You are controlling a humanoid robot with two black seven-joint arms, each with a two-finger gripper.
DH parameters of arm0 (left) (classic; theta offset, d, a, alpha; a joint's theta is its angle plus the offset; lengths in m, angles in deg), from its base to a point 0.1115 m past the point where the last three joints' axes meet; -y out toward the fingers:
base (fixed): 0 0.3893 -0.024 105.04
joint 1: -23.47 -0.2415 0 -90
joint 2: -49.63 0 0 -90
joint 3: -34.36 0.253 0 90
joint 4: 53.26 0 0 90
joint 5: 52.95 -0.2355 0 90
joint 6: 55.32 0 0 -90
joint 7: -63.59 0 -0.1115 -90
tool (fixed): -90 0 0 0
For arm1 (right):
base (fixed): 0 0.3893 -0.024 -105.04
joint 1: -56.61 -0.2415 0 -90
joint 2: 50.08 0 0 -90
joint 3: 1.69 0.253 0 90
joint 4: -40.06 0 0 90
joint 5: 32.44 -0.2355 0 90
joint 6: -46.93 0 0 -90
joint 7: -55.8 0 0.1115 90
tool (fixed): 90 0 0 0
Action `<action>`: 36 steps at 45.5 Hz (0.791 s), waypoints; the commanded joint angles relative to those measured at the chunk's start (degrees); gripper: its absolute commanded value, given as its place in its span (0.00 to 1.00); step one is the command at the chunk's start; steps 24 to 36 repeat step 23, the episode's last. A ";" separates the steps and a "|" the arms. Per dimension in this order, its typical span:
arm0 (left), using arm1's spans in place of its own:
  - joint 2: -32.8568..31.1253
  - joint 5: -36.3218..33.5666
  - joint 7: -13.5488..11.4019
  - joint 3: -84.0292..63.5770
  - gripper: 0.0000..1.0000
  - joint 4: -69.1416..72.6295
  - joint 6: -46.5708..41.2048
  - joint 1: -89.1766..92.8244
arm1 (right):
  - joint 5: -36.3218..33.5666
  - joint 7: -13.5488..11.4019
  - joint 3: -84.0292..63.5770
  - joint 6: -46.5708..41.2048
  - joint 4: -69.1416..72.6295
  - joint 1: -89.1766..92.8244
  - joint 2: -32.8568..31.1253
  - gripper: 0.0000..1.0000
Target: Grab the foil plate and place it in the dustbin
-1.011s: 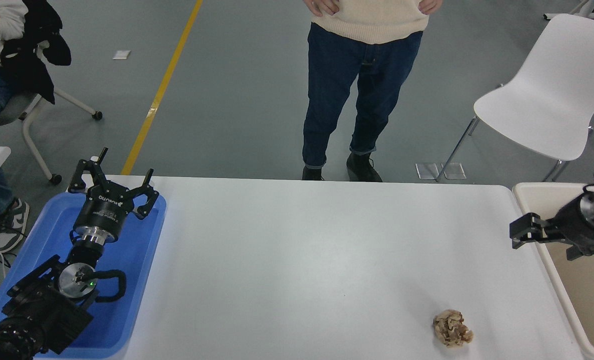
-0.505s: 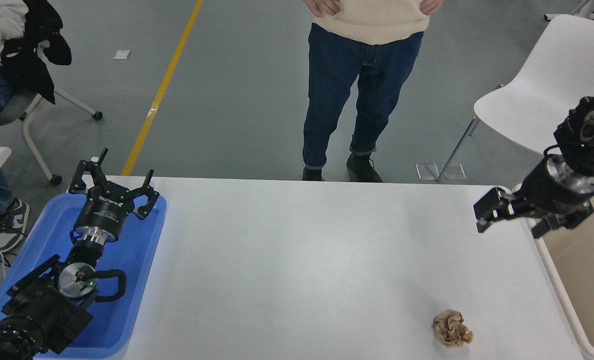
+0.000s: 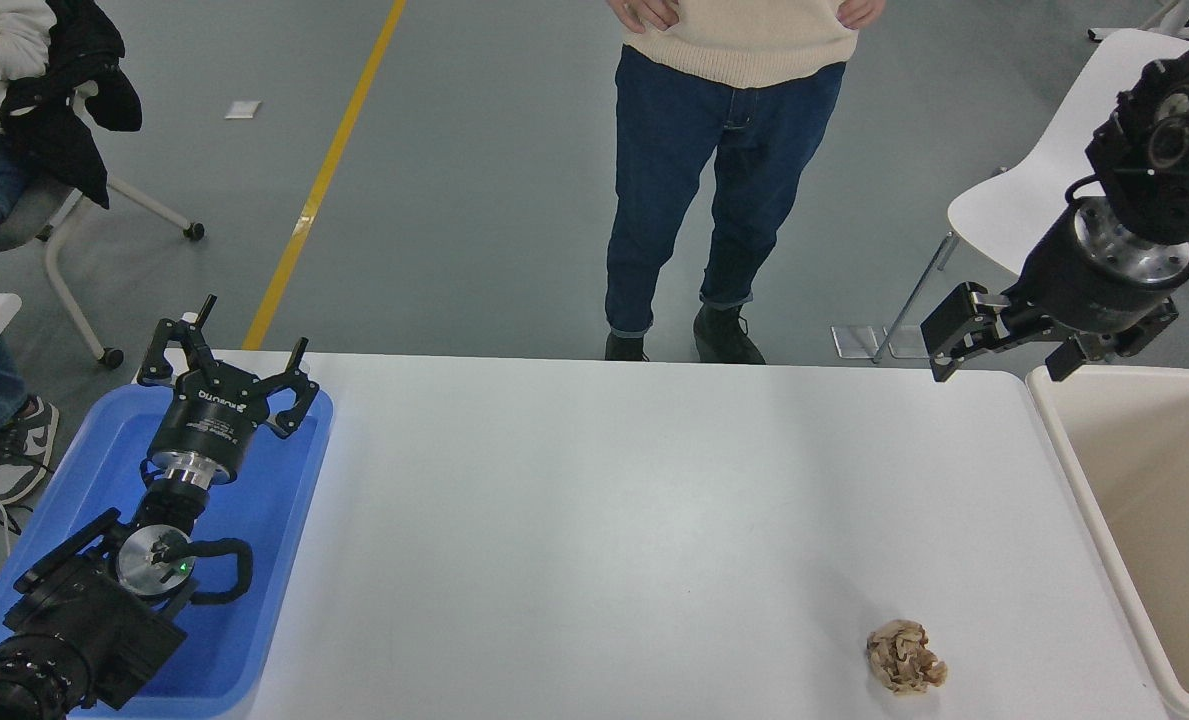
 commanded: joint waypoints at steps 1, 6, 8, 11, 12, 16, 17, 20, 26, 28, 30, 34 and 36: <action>0.00 0.00 0.00 0.00 1.00 0.00 -0.01 0.03 | -0.46 -0.01 0.74 -0.07 -0.04 -2.23 0.48 1.00; 0.00 0.00 0.00 0.00 1.00 0.00 0.08 0.03 | 0.23 -0.09 0.22 -0.07 -0.04 -2.06 0.48 1.00; 0.00 0.00 0.00 0.00 1.00 0.00 0.08 0.03 | 0.85 -0.18 -0.04 -0.07 -0.04 -1.62 0.83 1.00; 0.00 0.00 0.00 0.00 1.00 0.00 -0.01 0.03 | 1.47 -0.27 -0.49 -0.07 -0.04 -1.35 1.36 1.00; 0.00 0.00 0.00 0.00 1.00 0.00 -0.01 0.03 | 1.73 -0.27 -0.49 -0.07 0.04 -1.35 1.36 1.00; 0.00 0.00 0.00 0.00 1.00 0.00 0.08 0.03 | 1.82 -0.27 -0.40 -0.07 0.04 -1.79 1.36 1.00; 0.00 0.00 0.00 0.00 1.00 0.00 0.00 0.03 | 1.82 -0.18 -0.40 -0.07 0.04 -1.88 1.36 1.00; 0.00 0.00 0.00 0.00 1.00 0.00 -0.01 0.03 | 1.82 -0.18 -0.31 -0.07 0.04 -2.32 1.27 1.00; 0.00 0.00 0.00 0.00 1.00 0.00 -0.01 0.03 | 1.82 -0.18 -0.57 -0.07 -0.39 -2.32 1.27 1.00; 0.00 0.00 0.00 0.00 1.00 0.00 -0.01 0.03 | 1.82 -0.18 -0.57 -0.07 -0.39 -2.32 1.27 1.00; 0.00 0.00 0.00 0.00 1.00 0.00 -0.01 0.03 | 1.82 -0.18 -0.57 -0.07 -0.39 -2.32 1.27 1.00; 0.00 0.00 0.00 0.00 1.00 0.00 -0.01 0.03 | 1.82 -0.18 -0.57 -0.07 -0.39 -2.32 1.27 1.00; 0.00 0.00 0.00 0.00 1.00 0.00 -0.01 0.03 | 1.82 -0.18 -0.57 -0.07 -0.39 -2.32 1.27 1.00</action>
